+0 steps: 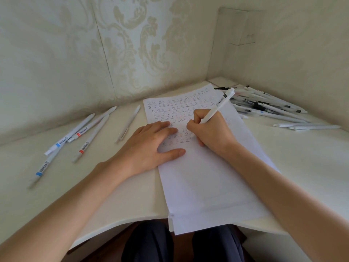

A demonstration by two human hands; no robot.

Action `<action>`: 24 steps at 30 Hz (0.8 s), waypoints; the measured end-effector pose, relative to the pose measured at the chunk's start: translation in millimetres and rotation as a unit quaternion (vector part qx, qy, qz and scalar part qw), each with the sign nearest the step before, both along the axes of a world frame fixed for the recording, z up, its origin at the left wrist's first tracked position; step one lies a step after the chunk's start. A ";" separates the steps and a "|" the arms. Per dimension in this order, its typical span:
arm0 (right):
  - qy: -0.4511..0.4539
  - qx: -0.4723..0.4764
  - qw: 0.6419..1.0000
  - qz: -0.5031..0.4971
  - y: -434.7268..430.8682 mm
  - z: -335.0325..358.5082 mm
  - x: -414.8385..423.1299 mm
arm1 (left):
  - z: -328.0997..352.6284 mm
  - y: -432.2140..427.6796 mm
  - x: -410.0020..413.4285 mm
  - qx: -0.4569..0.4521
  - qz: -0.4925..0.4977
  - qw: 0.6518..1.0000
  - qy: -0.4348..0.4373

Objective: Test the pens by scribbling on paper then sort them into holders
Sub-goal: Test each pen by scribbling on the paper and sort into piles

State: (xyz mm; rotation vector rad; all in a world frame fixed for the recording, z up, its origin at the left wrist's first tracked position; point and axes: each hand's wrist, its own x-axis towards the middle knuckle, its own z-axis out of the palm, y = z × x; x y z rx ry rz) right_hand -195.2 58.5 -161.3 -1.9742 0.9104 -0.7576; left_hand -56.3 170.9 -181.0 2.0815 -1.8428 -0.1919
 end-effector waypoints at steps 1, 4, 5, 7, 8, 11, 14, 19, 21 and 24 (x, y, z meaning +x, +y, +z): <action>-0.002 -0.002 1.000 -0.005 -0.9 -0.3 0.7 | 0.0 -0.1 0.1 0.000 0.000 1.000 0.000; -0.006 -0.002 1.000 -0.010 -2.0 -1.2 1.0 | -0.1 0.1 0.6 0.001 0.001 1.000 0.002; -0.008 -0.001 1.000 -0.008 -2.3 -1.5 0.6 | -0.1 0.1 0.7 0.001 0.000 1.000 0.001; -0.004 -0.005 1.000 -0.002 -2.4 -1.5 0.3 | 0.0 0.2 0.6 -0.001 -0.002 1.000 0.003; 0.001 -0.009 1.000 -0.001 -2.2 -1.2 0.3 | 0.2 0.1 0.5 -0.001 -0.003 1.000 0.004; 0.003 -0.004 1.000 -0.001 -2.3 -0.6 0.6 | 0.8 0.4 0.7 0.000 -0.004 1.000 0.005; -0.001 -0.004 1.000 -0.006 -2.7 -1.4 1.2 | 0.9 0.5 0.7 0.003 -0.003 1.000 0.007; -0.001 -0.005 1.000 0.000 -3.2 -1.2 -0.2 | 1.3 0.4 0.6 0.004 -0.003 1.000 0.006; -0.001 -0.002 1.000 0.010 -1.5 -0.8 -0.9 | 1.4 0.5 0.6 0.006 -0.002 1.000 0.004; -0.001 0.005 1.000 0.012 -1.2 -0.8 -0.1 | 0.8 0.1 0.2 0.005 -0.001 1.000 0.003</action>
